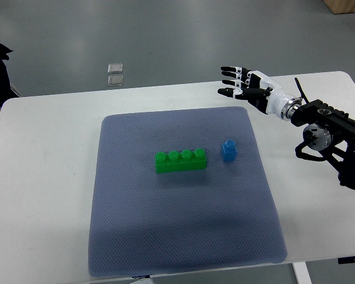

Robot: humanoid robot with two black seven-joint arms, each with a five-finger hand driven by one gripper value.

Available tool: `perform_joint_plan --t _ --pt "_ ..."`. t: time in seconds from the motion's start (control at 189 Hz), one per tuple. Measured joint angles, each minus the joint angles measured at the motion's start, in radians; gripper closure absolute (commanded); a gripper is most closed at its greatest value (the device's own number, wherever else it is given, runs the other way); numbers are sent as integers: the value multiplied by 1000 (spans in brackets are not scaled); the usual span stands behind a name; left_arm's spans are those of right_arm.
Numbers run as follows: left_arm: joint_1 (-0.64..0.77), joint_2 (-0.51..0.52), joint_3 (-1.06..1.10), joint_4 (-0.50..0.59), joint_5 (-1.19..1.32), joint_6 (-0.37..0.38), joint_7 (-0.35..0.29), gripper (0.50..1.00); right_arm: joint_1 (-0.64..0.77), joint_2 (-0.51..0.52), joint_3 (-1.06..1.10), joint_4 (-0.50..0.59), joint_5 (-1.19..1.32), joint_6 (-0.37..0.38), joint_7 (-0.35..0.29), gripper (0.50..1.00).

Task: Stack blue block on green block with right hand
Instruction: 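Reach the right hand toward the small blue block beside the green block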

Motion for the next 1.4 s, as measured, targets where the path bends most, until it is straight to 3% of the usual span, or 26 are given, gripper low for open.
perform_joint_plan --t 0.55,0.677,0.931,1.138,1.402 --pt "-1 0 0 -1 0 1 -12 500 4 -3 -4 5 -27 -4 3 583" --pt "-1 0 0 -8 0 3 -12 500 -2 -21 -7 39 -120 1 13 583" --pt "-1 0 0 -5 0 2 -12 500 -20 -111 -17 126 -405 4 104 583" --pt "-1 0 0 -8 0 1 -12 500 -31 -219 -81 222 -556 14 116 583" --pt "-1 0 0 -8 0 2 -12 500 -38 -246 -141 240 -688 -24 109 585"
